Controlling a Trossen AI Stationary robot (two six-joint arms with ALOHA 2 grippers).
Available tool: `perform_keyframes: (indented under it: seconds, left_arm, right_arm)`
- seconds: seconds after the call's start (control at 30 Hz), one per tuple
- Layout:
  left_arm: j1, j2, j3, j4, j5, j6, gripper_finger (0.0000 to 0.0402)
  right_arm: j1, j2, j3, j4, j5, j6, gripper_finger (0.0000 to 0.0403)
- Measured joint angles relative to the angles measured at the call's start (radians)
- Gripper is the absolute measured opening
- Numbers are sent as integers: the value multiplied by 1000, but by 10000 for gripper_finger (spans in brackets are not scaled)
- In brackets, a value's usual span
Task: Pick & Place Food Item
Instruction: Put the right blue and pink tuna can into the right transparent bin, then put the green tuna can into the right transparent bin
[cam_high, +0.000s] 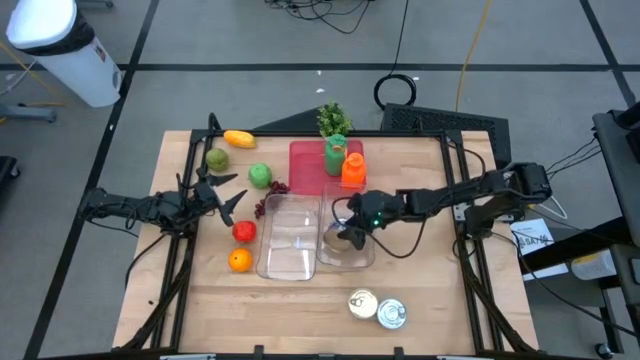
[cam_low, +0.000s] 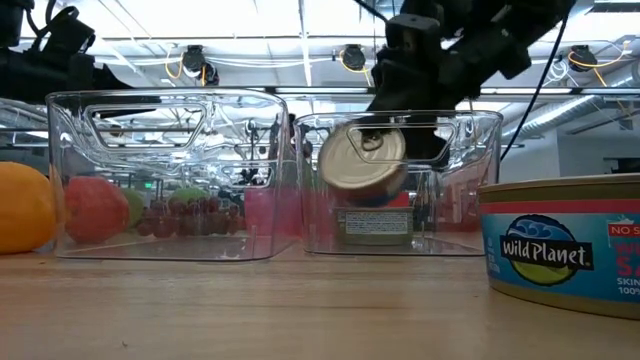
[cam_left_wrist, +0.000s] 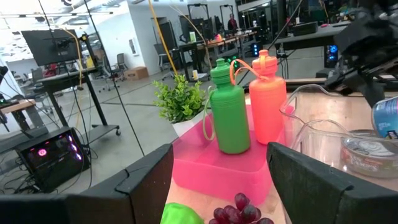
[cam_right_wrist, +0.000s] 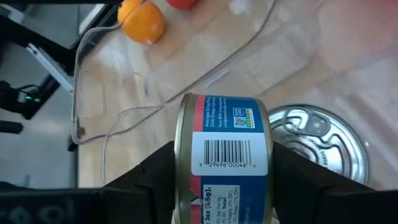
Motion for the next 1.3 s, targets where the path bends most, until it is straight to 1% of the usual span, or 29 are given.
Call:
perform_keyframes:
  seconds: [0.07, 0.33, 0.37, 0.4, 0.5, 0.57, 0.63, 0.7, 0.87, 1.03, 1.3]
  left_arm:
    - [0, 0, 0, 0, 0, 0, 273]
    - [0, 0, 0, 0, 0, 0, 273]
    - [0, 0, 0, 0, 0, 0, 273]
    - [0, 0, 0, 0, 0, 0, 273]
    - [0, 0, 0, 0, 0, 0, 273]
    - [0, 0, 0, 0, 0, 0, 273]
    - [0, 0, 0, 0, 0, 0, 273]
    - [0, 0, 0, 0, 0, 0, 273]
    - [0, 0, 0, 0, 0, 0, 273]
    - [0, 0, 0, 0, 0, 0, 273]
    - [0, 0, 0, 0, 0, 0, 273]
  right_arm:
    - [-14, 0, -16, 20, -27, 14, 190]
    - [-24, -2, -33, 34, -25, -2, 190]
    - [-22, -2, -34, 36, -25, -3, 199]
    - [-20, -2, -34, 37, -24, -5, 218]
    - [-15, -1, -35, 40, -23, -12, 292]
    - [-11, -1, -36, 39, -23, -31, 332]
    - [-10, -1, -36, 39, -22, -40, 359]
    - [-10, -1, -36, 41, -22, -42, 374]
    - [-10, 0, -36, 55, -12, -61, 379]
    - [-10, 0, -36, 55, 70, -97, 379]
    - [10, 0, -36, 52, 199, -208, 379]
